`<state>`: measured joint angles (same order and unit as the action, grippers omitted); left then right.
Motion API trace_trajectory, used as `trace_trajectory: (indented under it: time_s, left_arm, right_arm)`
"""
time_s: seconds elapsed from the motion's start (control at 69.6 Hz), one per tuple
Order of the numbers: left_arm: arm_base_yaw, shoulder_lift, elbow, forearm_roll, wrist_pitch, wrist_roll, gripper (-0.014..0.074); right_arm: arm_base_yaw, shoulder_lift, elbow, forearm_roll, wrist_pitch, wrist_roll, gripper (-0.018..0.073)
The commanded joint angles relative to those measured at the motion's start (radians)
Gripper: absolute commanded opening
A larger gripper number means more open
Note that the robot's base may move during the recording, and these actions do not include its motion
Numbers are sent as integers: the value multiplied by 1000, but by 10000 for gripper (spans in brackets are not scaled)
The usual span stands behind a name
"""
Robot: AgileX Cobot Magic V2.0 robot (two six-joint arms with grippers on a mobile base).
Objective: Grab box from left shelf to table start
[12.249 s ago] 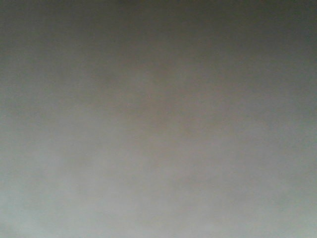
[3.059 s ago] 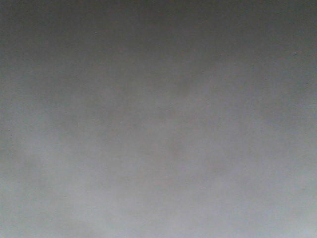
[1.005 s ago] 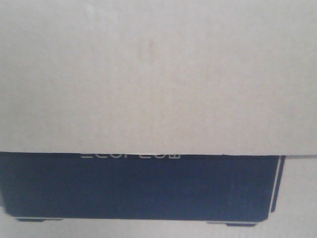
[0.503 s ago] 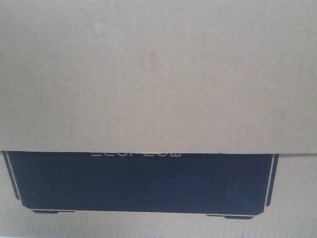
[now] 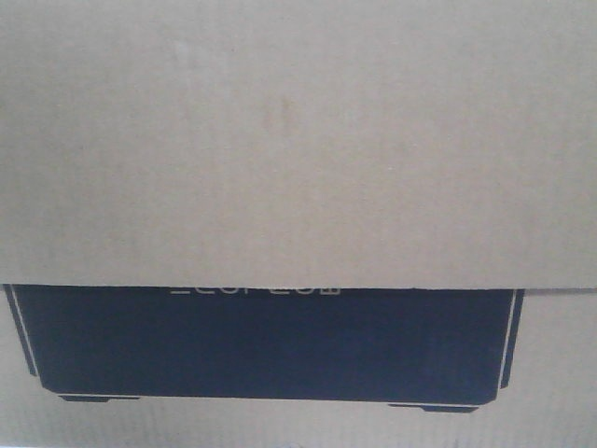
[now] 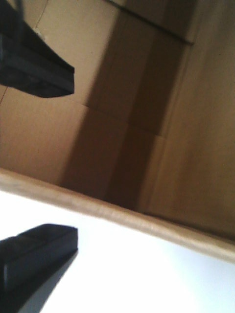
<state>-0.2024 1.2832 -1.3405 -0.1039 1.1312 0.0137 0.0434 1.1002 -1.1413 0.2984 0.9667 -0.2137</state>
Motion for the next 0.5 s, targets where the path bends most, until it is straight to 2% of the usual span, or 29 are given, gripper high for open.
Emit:
trace_trajectory:
  time_s: [0.0,0.115,0.287,0.359,0.488]
  left_arm:
    - [-5,-111,-33,-15,-20,5,384]
    - [-5,-247,25,-3,-32,5,234]
    - [-5,-485,202,37,-110,5,-20]
    - [-5,-587,285,44,-144,5,-111]
    - [-5,-776,448,47,-244,5,-93]
  right_arm:
    - [2,-85,-34,-6,-51,10,600]
    - [2,-178,-33,-43,-42,46,426]
    - [2,-326,16,-91,-53,49,34]
    - [2,-405,74,-94,-69,49,65]
    - [2,-543,216,-94,-123,49,56]
